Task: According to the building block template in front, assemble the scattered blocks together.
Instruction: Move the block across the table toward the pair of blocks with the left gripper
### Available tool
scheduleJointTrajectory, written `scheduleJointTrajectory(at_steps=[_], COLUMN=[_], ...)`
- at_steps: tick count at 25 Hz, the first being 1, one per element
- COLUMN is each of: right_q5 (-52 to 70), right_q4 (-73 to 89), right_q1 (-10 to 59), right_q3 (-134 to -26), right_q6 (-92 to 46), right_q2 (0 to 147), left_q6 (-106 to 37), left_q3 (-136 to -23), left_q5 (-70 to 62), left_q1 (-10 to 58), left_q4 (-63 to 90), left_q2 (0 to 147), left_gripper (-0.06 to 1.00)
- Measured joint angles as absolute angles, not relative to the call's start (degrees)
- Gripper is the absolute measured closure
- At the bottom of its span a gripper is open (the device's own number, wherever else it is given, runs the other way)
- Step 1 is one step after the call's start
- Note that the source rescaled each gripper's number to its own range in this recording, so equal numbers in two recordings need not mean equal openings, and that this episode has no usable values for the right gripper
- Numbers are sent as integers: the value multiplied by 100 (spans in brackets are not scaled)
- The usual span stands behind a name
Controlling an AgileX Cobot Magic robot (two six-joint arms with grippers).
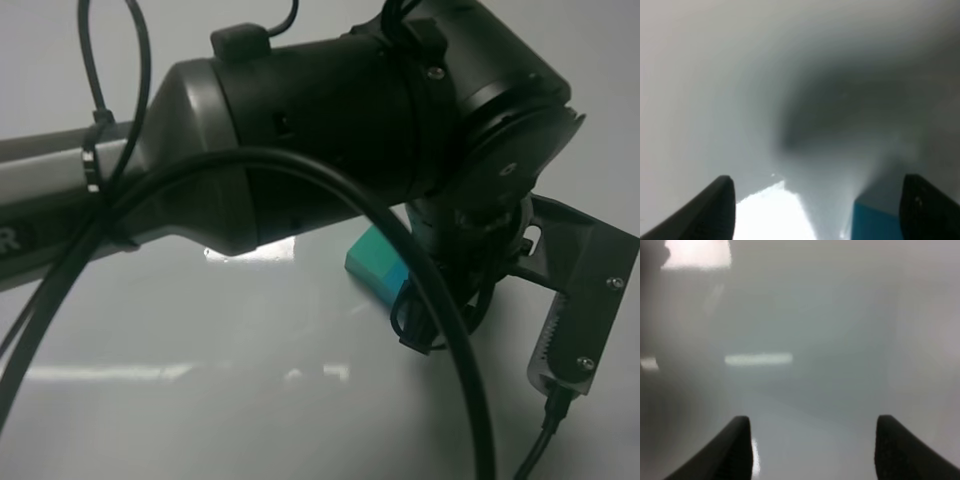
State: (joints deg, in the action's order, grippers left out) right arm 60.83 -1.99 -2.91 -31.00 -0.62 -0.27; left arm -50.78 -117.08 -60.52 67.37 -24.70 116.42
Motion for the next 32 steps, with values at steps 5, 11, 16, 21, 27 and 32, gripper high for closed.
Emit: scheduleJointTrajectory(at_steps=[5, 11, 16, 21, 27, 32], right_q5=[6083, 6083, 6083, 6083, 6083, 6083], right_q4=[-199, -199, -199, -199, -199, -199], right_q1=[-291, -291, -291, -291, -291, -291], right_q3=[-3100, -3100, -3100, -3100, -3100, -3100], right_q6=[-62, -62, -62, -62, -62, -62], right_q2=[-27, -27, -27, -27, -27, -27], left_q6=[-5073, -5073, -5084, -5084, -5141, -5335], left_q3=[-11708, -11708, -11708, -11708, -11708, -11647], left_q5=[-6030, -5957, -5980, -6515, -6954, -6959], left_q1=[6737, 6737, 6880, 7096, 7126, 7097], left_q4=[-2655, -2699, -2366, -2211, -2395, -2412], left_q2=[11642, 11642, 11620, 11454, 11206, 10979], left_gripper=[17, 17, 18, 18, 18, 18])
